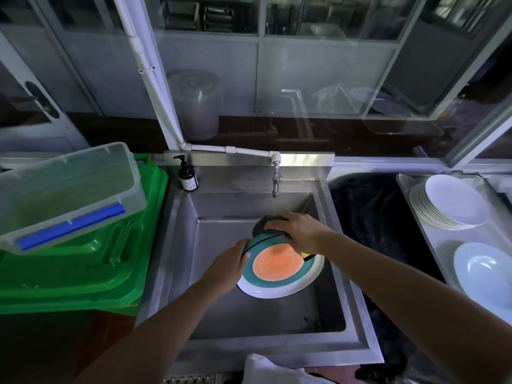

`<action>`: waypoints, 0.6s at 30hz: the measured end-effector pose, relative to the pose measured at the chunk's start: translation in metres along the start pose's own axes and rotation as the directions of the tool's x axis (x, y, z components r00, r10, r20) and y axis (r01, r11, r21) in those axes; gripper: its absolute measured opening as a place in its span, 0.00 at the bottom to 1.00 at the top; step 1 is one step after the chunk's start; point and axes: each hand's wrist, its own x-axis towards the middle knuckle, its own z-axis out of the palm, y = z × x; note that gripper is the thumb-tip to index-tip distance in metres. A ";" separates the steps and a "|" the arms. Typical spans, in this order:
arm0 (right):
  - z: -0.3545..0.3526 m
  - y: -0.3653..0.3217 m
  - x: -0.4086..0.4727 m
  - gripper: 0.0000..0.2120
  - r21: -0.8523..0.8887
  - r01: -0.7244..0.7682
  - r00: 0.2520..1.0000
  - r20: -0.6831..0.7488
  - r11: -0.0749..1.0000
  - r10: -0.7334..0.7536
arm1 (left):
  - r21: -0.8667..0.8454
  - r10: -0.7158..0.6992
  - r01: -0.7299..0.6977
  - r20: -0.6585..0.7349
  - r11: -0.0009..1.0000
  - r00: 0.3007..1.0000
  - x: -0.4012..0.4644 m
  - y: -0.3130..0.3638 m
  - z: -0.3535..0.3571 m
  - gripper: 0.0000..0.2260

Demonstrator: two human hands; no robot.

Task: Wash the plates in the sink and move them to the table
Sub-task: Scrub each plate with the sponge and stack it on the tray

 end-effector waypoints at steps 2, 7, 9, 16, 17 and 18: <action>-0.002 0.001 0.001 0.26 0.028 -0.035 0.998 -0.046 0.999 0.036 | 0.062 -0.011 0.010 0.008 0.998 1.000 0.000 0.007 -0.001 0.14; 0.017 -0.004 -0.002 0.24 0.274 -0.194 0.925 -0.269 0.942 0.269 | -0.245 -0.160 0.180 0.099 0.953 0.982 -0.001 0.015 -0.004 0.13; 0.038 -0.012 -0.008 0.24 0.314 -0.241 0.914 -0.245 0.918 0.323 | -0.550 -0.219 0.296 0.203 0.781 0.955 -0.010 0.017 -0.002 0.14; 0.112 -0.063 -0.025 0.19 0.320 -0.230 0.933 -0.194 0.919 0.301 | -0.867 -0.387 0.468 0.377 0.173 0.841 -0.019 0.021 0.017 0.21; 0.114 -0.065 -0.030 0.19 0.307 -0.196 0.946 -0.192 0.931 0.262 | -0.878 -0.380 0.457 0.378 0.144 0.844 -0.020 0.019 0.018 0.22; 0.114 -0.063 -0.038 0.19 0.299 -0.143 0.957 -0.201 0.943 0.209 | -0.887 -0.369 0.446 0.378 0.118 0.849 -0.020 0.019 0.018 0.24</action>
